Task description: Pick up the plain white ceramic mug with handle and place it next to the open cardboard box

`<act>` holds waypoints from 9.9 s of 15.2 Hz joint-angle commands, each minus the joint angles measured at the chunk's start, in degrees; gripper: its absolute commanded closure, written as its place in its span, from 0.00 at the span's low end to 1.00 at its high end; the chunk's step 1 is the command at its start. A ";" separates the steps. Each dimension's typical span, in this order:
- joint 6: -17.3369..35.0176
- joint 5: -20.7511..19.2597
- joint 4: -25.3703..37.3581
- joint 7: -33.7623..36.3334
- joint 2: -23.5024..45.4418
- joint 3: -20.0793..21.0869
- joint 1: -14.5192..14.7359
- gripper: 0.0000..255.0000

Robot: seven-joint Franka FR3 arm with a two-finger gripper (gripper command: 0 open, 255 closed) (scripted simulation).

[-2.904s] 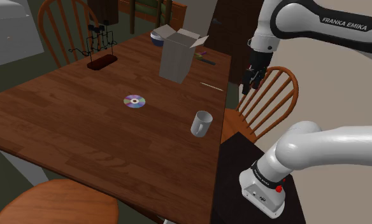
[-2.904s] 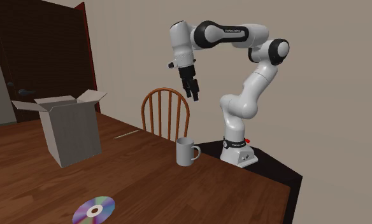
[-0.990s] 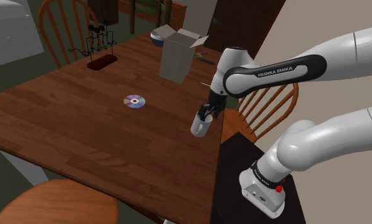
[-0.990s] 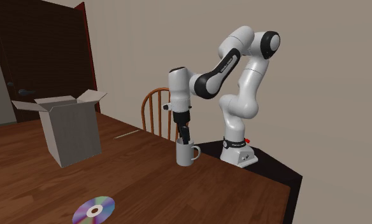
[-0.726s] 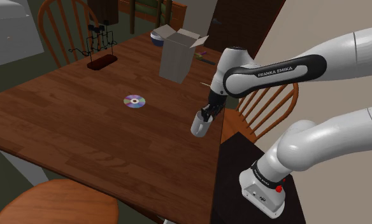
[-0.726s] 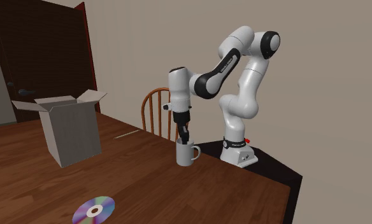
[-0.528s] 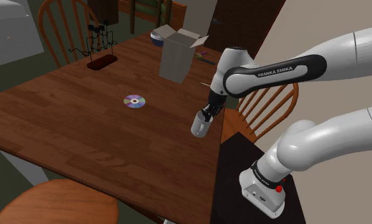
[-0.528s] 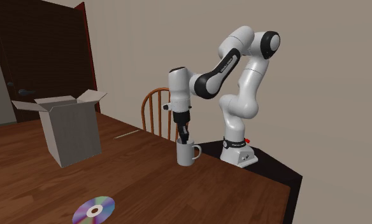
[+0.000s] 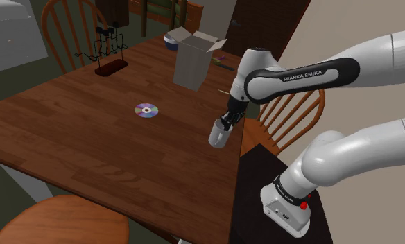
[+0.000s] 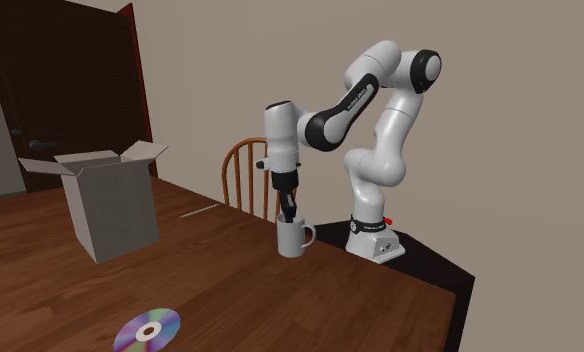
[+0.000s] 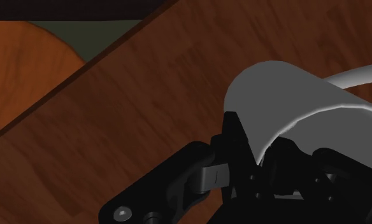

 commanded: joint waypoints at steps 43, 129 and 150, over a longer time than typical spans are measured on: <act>-36.57 -2.32 29.78 1.74 -6.80 -2.41 -0.73 1.00; -26.97 -6.45 61.76 -22.07 35.68 -17.71 -10.21 1.00; -11.51 -5.80 49.13 -22.68 38.57 -17.60 -10.23 1.00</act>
